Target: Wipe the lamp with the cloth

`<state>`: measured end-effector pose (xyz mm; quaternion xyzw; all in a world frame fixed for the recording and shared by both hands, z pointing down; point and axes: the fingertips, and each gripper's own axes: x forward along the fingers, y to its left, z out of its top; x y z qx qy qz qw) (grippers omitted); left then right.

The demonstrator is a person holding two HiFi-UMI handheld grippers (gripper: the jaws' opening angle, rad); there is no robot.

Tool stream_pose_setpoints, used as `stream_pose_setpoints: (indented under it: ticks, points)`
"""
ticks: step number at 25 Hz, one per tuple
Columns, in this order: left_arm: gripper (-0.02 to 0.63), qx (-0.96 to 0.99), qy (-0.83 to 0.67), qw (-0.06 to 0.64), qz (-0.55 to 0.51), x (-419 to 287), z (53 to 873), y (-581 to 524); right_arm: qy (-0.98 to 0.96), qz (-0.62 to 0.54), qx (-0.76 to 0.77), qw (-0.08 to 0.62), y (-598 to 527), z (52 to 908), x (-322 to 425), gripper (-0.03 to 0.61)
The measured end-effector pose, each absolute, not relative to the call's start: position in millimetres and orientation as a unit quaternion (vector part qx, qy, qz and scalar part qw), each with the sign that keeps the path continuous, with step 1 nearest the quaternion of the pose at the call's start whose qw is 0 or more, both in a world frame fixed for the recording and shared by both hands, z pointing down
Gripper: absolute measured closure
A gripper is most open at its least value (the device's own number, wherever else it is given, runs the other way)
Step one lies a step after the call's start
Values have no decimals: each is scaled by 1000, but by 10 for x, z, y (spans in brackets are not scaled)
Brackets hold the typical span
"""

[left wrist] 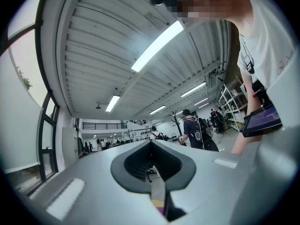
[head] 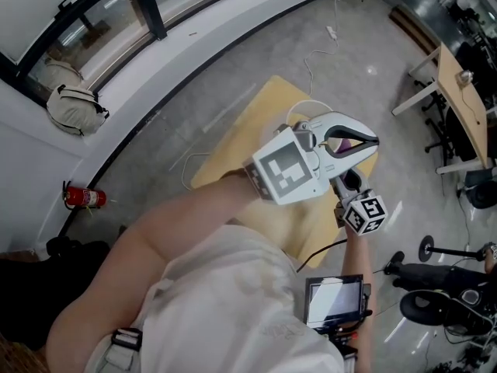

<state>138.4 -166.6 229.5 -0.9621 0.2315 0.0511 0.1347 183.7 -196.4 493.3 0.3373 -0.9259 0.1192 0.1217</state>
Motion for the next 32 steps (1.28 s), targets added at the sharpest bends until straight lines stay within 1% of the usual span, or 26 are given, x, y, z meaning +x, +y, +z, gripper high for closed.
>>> stream_pose_setpoints:
  ticks: [5, 13, 15, 18, 21, 23, 28, 32]
  points:
    - [613, -965, 214, 128, 76, 1412, 2222, -1605, -915, 133, 336, 180, -1780, 5364, 1861, 456]
    - [613, -969, 206, 118, 63, 1444, 2375, -1609, -895, 131, 324, 278, -1598, 5794, 1991, 454]
    - [612, -969, 210, 118, 54, 1445, 2415, -1624, -892, 127, 340, 269, -1635, 5711, 2095, 455]
    - [614, -967, 218, 126, 31, 1446, 2365, -1642, -896, 110, 367, 224, -1811, 5335, 2272, 456]
    - [613, -967, 228, 106, 31, 1389, 2497, -1673, -909, 73, 371, 177, -2014, 4868, 2352, 456]
    - [613, -966, 240, 95, 28, 1347, 2595, -1709, -917, 43, 362, 160, -2115, 4606, 2342, 456]
    - [612, -959, 269, 89, -1, 1258, 2757, -1794, -939, -32, 308, 148, -2243, 4152, 2084, 456]
    - [612, -955, 285, 83, -22, 1200, 2831, -1863, -948, -73, 261, 168, -2254, 4120, 1815, 457]
